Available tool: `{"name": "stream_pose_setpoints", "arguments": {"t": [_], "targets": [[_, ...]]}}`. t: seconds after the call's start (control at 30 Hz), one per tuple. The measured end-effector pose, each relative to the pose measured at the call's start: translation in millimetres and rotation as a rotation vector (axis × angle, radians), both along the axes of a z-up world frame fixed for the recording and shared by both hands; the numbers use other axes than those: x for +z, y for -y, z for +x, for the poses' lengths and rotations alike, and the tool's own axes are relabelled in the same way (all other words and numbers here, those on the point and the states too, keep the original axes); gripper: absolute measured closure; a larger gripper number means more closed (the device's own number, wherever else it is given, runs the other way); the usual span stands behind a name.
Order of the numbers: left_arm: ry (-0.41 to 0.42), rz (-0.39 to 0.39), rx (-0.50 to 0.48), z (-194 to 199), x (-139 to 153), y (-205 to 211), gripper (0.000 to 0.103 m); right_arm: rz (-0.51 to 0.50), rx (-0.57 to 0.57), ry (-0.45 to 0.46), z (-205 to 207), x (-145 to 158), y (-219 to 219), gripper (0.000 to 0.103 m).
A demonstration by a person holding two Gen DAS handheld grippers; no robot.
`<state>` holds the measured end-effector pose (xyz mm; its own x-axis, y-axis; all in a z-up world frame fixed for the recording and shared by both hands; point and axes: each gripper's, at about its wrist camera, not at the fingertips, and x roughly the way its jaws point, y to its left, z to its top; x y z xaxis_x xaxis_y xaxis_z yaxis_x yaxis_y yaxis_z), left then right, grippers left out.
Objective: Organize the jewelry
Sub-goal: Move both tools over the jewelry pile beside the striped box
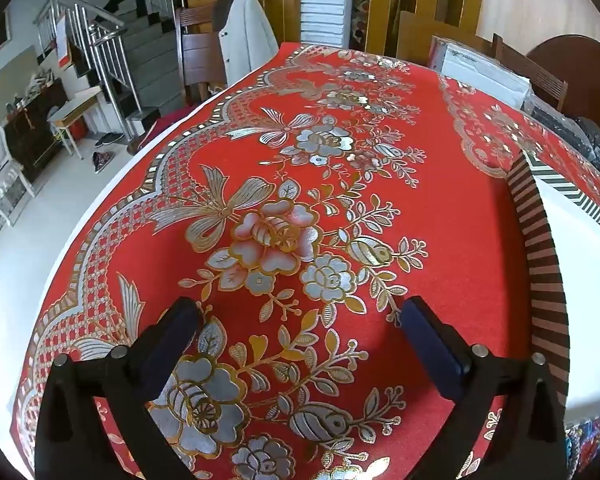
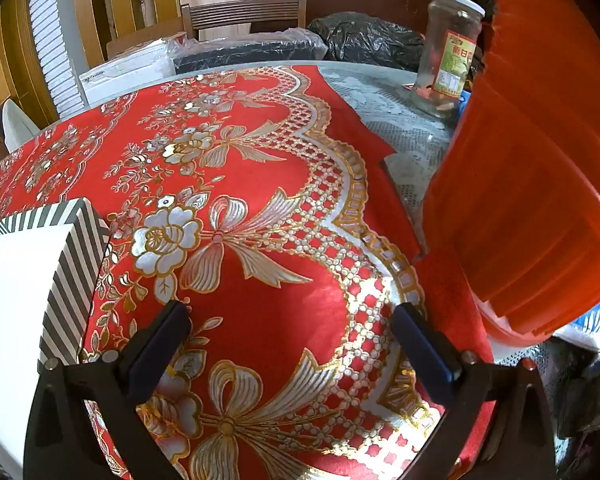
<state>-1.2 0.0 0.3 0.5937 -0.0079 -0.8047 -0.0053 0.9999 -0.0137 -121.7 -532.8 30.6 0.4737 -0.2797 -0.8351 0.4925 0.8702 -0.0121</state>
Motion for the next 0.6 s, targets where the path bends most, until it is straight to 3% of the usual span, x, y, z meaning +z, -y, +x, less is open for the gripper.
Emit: {"name": "stream_pose_setpoints", "arguments": {"t": [0.2, 0.23, 0.3, 0.47, 0.6], "targets": [[-0.010, 0.006, 0.014, -1, 0, 3, 0.003, 0.004, 0.023, -0.015, -1, 0, 0, 0.000], [-0.008, 0.004, 0.014, -3, 1, -1, 0.005, 0.003, 0.020, -0.026, -2, 1, -1, 0.000], [-0.007, 0.005, -0.005, -13, 3, 4, 0.023, 0.003, -0.020, -0.044, -15, 8, -7, 0.002], [0.044, 0.010, -0.050, -45, 23, 16, 0.027, -0.112, 0.012, 0.028, -58, 44, -44, 0.005], [0.097, 0.018, -0.092, -74, 47, 32, 0.027, -0.128, 0.036, 0.106, -94, 69, -68, 0.005]]}}
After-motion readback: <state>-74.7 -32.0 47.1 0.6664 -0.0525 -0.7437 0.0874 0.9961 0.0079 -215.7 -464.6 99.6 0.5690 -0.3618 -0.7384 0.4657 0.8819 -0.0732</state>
